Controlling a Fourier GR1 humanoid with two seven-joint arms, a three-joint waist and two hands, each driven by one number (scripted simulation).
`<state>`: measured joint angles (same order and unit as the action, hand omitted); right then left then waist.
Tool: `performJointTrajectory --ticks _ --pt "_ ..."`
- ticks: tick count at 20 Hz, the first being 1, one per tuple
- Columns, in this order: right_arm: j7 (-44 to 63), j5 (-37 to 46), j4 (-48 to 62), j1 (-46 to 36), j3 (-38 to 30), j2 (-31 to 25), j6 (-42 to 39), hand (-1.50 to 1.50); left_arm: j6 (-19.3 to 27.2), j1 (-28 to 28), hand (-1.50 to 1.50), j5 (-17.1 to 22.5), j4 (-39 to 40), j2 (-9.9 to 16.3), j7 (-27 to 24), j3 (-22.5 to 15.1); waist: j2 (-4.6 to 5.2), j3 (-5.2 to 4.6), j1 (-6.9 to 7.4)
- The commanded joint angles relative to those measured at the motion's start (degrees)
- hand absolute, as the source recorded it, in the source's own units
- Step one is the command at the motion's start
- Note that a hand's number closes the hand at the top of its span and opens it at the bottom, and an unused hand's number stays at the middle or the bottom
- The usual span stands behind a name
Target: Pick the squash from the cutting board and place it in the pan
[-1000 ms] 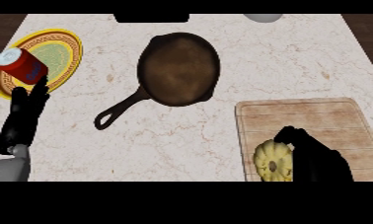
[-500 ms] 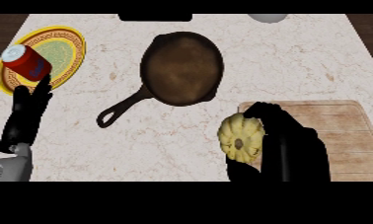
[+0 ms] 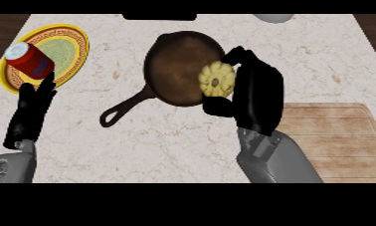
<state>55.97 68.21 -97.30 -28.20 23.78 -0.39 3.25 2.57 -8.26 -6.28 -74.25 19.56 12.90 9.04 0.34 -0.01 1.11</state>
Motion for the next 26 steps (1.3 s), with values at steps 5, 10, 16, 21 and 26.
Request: performJointTrajectory --ticks 5,10,16,21,26 --pt "-1.83 -11.84 27.72 -16.19 -6.62 0.38 14.13 1.5 -1.06 2.11 0.0 0.05 -1.93 0.03 -0.13 0.02 0.05 0.02 1.08" --pt "-7.21 -18.34 45.69 -21.72 -4.94 0.38 26.65 1.5 -1.95 -1.17 0.0 -0.19 -0.77 0.93 0.12 0.16 0.44 0.03 1.97" --pt "-21.03 -28.5 61.12 -27.48 -9.71 0.39 31.03 1.5 -2.01 -3.51 0.0 0.34 -0.89 0.09 2.73 0.07 1.01 0.07 3.0" --pt "-29.44 -39.92 63.71 -24.87 -11.53 0.39 36.7 -1.5 -1.96 -4.53 0.0 -0.42 -0.76 -1.21 1.64 -1.51 1.63 0.16 4.72" --pt "-35.25 -45.37 69.74 -29.84 -14.05 0.39 35.18 -1.5 -1.21 -4.12 0.0 -1.73 -1.11 -2.1 1.53 -2.75 1.76 0.16 5.48"
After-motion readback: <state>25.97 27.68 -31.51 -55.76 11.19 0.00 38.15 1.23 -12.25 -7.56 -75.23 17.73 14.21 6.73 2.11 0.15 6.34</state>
